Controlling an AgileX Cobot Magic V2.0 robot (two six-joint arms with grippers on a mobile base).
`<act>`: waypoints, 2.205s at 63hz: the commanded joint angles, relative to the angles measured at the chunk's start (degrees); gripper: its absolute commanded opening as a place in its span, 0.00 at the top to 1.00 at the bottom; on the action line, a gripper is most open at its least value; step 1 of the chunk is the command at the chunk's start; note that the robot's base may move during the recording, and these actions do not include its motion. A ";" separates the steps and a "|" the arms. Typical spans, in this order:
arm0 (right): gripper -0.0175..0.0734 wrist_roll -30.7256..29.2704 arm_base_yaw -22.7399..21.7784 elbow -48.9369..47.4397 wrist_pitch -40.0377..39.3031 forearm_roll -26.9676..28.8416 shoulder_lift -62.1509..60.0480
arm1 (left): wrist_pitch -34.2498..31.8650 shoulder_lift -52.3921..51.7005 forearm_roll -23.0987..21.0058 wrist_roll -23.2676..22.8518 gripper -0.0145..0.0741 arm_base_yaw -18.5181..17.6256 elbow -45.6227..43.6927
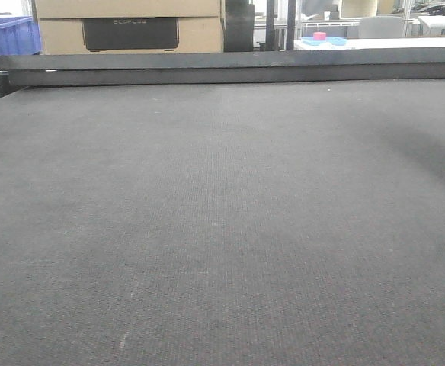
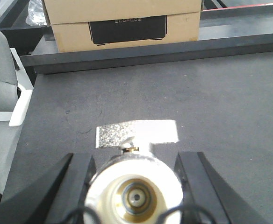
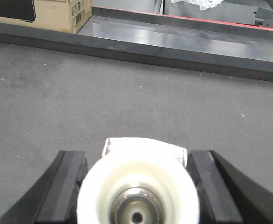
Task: Place valve from conveyor to right shelf box
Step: 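Lift both held valves up off the conveyor belt, then drive the base to the shelf of blue bins holding both valves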
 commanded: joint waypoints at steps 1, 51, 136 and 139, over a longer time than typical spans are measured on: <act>0.98 -0.17 -0.12 -1.00 -5.16 0.02 -0.94 | -3.25 -0.69 -0.32 -0.44 0.96 -0.32 -0.91; 0.98 -0.17 -0.12 -1.00 -5.16 0.02 -0.94 | -3.25 -0.69 -0.32 -0.44 0.96 -0.32 -0.91; 0.98 -0.17 -0.12 -1.00 -5.16 0.02 -0.94 | -3.25 -0.69 -0.32 -0.44 0.96 -0.32 -0.91; 0.98 -0.17 -0.12 -1.00 -5.16 0.02 -0.94 | -3.25 -0.69 -0.32 -0.44 0.96 -0.32 -0.91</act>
